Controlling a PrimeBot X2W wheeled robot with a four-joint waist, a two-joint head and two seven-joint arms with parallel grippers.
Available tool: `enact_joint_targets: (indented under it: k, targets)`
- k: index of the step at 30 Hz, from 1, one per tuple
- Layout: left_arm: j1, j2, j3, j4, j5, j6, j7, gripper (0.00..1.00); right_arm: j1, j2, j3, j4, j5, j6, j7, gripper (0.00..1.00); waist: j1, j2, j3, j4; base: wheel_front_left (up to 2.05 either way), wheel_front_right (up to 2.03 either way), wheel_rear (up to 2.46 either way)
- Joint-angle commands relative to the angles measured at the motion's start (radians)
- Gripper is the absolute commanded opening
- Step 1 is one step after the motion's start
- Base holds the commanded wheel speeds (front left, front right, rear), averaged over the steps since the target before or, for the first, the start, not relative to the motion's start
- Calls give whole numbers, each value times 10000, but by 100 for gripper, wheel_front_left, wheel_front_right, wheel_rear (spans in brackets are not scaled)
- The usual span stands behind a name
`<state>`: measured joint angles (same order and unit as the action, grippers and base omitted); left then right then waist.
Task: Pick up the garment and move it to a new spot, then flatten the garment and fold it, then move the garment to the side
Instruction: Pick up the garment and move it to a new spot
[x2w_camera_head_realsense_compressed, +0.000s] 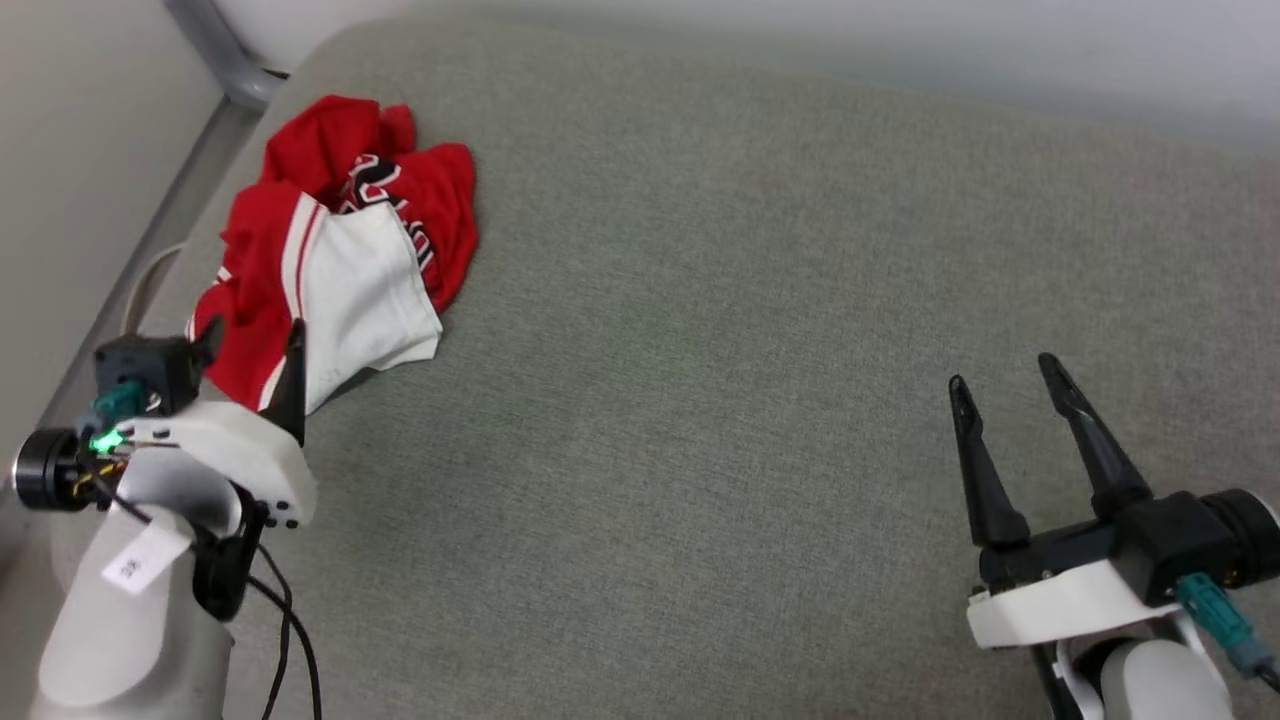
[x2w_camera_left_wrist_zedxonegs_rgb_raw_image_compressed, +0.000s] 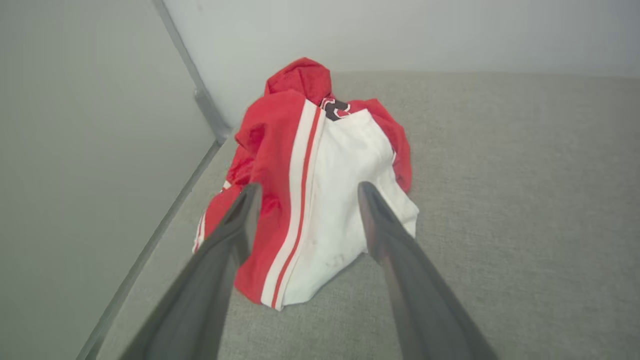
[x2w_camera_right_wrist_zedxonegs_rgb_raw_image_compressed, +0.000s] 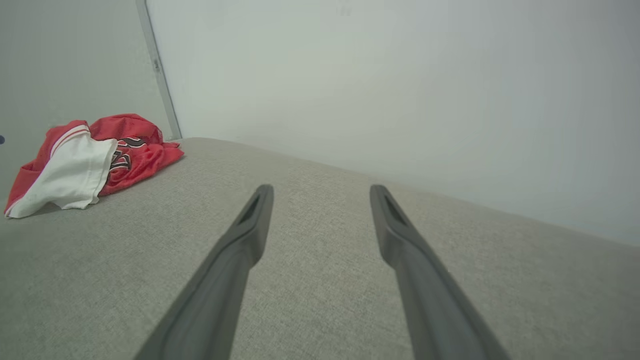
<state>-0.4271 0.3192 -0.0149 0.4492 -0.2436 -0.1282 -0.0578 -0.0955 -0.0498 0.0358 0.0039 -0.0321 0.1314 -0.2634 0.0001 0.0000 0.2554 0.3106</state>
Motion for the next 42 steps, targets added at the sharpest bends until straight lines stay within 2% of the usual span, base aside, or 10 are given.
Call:
enact_joint_targets:
  k: [1, 10, 17, 18, 19, 20, 24, 30, 35, 42]
  targets:
    - [-90, -3, -140, 36, -68, -23, 66, 100, -184, -8, -78, -42, -23, -14, -21, 100, -1, 0, 662, -327, 0, 0, 0]
    - [-1993, 1914, -2274, 1481, -2136, -14, 2558, 100, -737, -2, -39, -280, -303, -12, -19, 100, -1, 0, 1972, -853, 0, 0, 0]
    - [-2521, 2290, -2694, 2458, -2897, -15, 3020, 100, -818, -2, -56, -317, -302, -12, -21, 100, -1, 0, 2288, -1113, 0, 0, 0]
    - [-2508, 2299, -2816, 2570, -3024, -16, 3129, 91, -809, -2, -67, -321, -301, -12, -21, 100, -1, 0, 2301, -1132, 0, 0, 0]
    - [-2471, 2297, -2923, 2653, -3176, -16, 3212, 42, -800, -2, -75, -320, -302, -12, -21, 100, -1, 0, 2313, -1145, 0, 0, 0]
    - [-2395, 2303, -3241, 2763, -3484, -19, 3268, 0, -786, -2, -112, -302, -317, -12, -21, 100, -1, 0, 2306, -1135, 0, 0, 0]
    - [-2210, 2307, -3788, 2602, -3937, -56, 3139, 0, -674, -2, -73, -157, -300, -12, -21, 100, -1, 0, 2081, -1071, 0, 0, 0]
    - [-2328, 2872, -3822, 2507, -3887, -13, 2021, 0, -533, -2, 36, 74, -68, -12, -21, 100, -1, 0, 1354, -1002, 0, 0, 0]
    - [-2144, 3037, -3597, 2103, -3671, 422, 871, 0, -258, -2, 94, 519, 748, -12, -21, 100, -1, 0, 374, -1044, 0, 0, 0]
    - [-1792, 3482, -3420, 338, -3542, 917, 608, 0, 67, 0, -108, 881, 1343, -12, -21, 100, -1, 0, -934, -1212, 0, 0, 0]
